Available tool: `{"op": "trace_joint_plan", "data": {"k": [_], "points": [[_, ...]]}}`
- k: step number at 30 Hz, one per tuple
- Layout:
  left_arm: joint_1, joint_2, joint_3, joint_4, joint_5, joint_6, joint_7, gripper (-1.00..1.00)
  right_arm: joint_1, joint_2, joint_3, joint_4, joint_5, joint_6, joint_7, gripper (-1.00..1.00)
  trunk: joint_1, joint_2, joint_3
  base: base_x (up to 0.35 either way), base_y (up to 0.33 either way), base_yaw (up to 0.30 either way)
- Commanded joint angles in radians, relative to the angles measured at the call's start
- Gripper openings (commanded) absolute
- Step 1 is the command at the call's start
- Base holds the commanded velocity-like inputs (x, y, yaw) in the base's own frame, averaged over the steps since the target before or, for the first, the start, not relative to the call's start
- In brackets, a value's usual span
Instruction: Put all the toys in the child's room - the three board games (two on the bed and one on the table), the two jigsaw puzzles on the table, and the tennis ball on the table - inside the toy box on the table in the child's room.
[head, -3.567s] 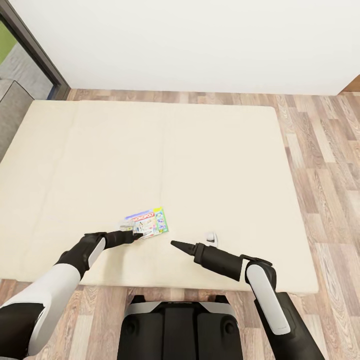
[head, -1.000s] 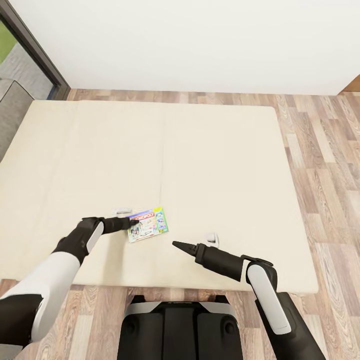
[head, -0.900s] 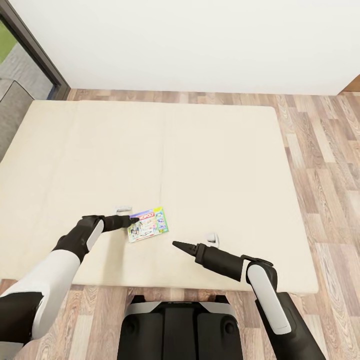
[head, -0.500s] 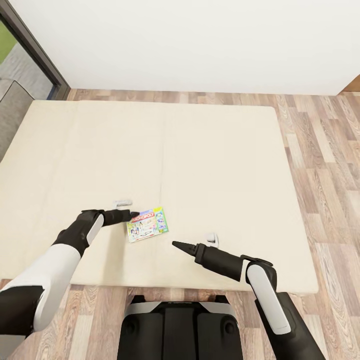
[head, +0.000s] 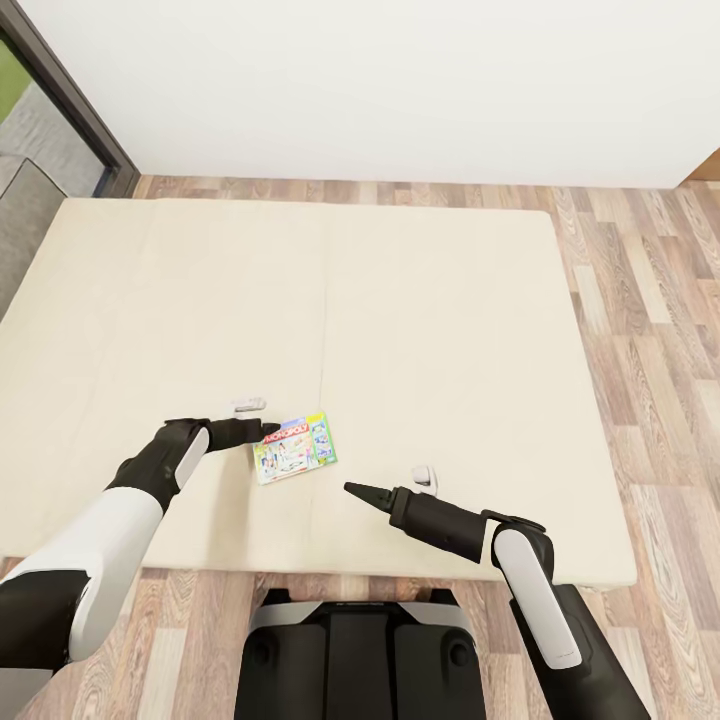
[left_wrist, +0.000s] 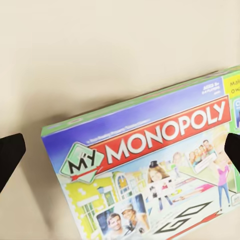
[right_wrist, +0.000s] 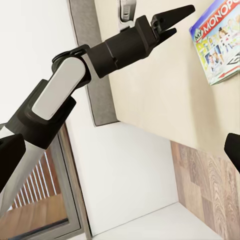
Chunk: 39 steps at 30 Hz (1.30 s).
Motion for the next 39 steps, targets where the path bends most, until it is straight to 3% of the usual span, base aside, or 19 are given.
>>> {"op": "trace_joint_plan", "data": {"k": [1, 18, 39], "points": [[0.000, 0.001, -0.003, 0.001, 0.010, 0.007, 0.002, 1.00, 0.000, 0.000, -0.001, 0.000, 0.006, 0.003, 0.007, 1.00, 0.001, -0.002, -0.002, 0.000, 0.000, 0.000], [0.000, 0.001, -0.003, 0.016, 0.012, 0.005, 0.039, 1.00, 0.000, -0.001, -0.001, 0.000, 0.006, 0.004, 0.007, 1.00, 0.001, -0.002, -0.020, 0.000, 0.000, 0.000], [0.000, -0.002, -0.003, 0.031, 0.014, 0.004, 0.067, 1.00, 0.000, -0.001, -0.002, 0.000, 0.005, 0.004, 0.009, 1.00, 0.001, -0.002, -0.023, 0.000, 0.000, 0.000]]}}
